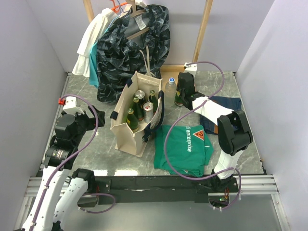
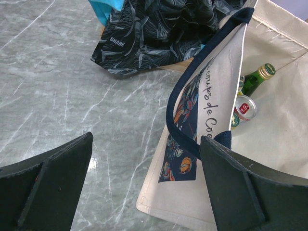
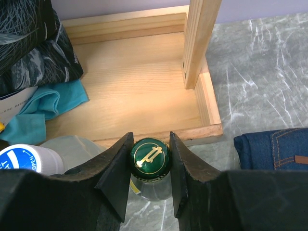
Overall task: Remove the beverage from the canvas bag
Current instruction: Place the drink at the center of the board.
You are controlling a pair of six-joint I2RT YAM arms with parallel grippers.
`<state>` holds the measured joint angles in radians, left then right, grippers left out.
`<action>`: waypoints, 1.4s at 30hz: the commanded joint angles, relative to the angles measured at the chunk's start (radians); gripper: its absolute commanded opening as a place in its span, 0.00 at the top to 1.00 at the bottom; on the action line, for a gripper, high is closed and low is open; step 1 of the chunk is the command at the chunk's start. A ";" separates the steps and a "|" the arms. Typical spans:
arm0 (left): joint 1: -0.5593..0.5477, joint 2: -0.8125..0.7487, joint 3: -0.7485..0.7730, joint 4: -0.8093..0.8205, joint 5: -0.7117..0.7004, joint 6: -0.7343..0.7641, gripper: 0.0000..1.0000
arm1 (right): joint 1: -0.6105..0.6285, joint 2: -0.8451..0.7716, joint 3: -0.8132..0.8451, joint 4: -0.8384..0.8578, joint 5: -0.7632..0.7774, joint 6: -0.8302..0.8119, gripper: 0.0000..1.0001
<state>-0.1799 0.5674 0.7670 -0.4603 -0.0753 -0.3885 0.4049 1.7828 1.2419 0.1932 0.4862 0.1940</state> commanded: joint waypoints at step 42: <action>0.005 -0.072 0.011 0.026 0.003 -0.009 0.01 | -0.002 -0.272 0.126 -0.274 -0.016 0.035 0.38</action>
<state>-0.1799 0.5110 0.7670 -0.4606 -0.0765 -0.3897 0.4049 1.6112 1.2682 0.0330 0.5079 0.2279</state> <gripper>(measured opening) 0.989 0.591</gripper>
